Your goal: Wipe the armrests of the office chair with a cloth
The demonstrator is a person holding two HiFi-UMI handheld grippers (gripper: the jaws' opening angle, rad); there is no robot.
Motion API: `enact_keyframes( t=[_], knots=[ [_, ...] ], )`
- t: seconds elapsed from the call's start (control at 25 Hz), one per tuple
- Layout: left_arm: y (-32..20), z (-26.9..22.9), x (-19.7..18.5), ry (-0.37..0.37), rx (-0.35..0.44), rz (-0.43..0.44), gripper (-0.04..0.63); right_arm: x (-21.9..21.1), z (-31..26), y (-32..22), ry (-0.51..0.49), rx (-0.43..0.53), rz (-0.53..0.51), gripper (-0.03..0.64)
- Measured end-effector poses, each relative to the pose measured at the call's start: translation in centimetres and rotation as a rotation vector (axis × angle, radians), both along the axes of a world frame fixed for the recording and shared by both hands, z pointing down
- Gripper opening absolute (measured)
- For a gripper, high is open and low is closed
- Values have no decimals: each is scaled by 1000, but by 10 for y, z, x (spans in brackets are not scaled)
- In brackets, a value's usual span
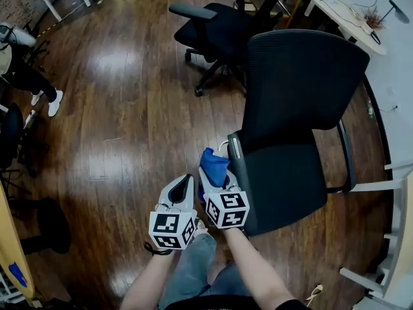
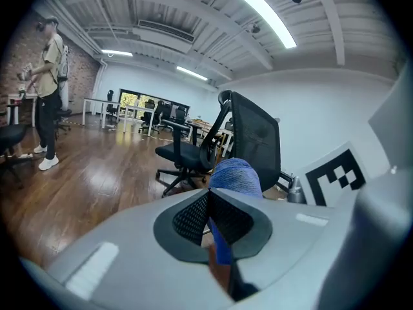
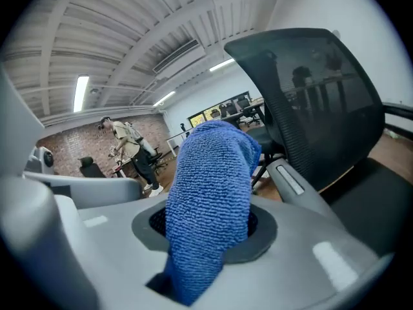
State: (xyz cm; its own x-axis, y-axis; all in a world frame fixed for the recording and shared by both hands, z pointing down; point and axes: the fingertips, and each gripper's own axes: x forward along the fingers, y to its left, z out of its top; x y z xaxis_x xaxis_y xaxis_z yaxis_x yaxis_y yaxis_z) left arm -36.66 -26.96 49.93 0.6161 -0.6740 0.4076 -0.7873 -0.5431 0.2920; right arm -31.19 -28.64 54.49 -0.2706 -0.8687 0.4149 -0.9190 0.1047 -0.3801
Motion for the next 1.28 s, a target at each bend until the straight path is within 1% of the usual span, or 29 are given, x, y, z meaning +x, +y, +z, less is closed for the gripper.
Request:
enact_keyframes(
  t=[0.08, 0.2, 0.4, 0.56, 0.84, 1.04, 1.28],
  knots=[
    [-14, 6, 4, 3, -7, 23, 6, 3, 14, -19, -26, -18, 52, 137],
    [-30, 12, 9, 13, -14, 58, 6, 10, 37, -41, -39, -42, 119, 137],
    [-52, 26, 10, 6, 1, 109, 6, 34, 67, -68, -54, -59, 251, 137],
    [-62, 42, 12, 0, -1, 133, 6, 47, 80, -81, -53, -57, 312, 137],
    [-53, 45, 16, -4, -21, 171, 6, 51, 81, -70, -70, -64, 356, 137],
    [-34, 46, 16, -22, -46, 187, 6, 47, 80, -43, -78, -84, 351, 137],
    [-3, 57, 18, -29, -88, 194, 6, 39, 87, -2, -55, -103, 353, 137]
  ],
)
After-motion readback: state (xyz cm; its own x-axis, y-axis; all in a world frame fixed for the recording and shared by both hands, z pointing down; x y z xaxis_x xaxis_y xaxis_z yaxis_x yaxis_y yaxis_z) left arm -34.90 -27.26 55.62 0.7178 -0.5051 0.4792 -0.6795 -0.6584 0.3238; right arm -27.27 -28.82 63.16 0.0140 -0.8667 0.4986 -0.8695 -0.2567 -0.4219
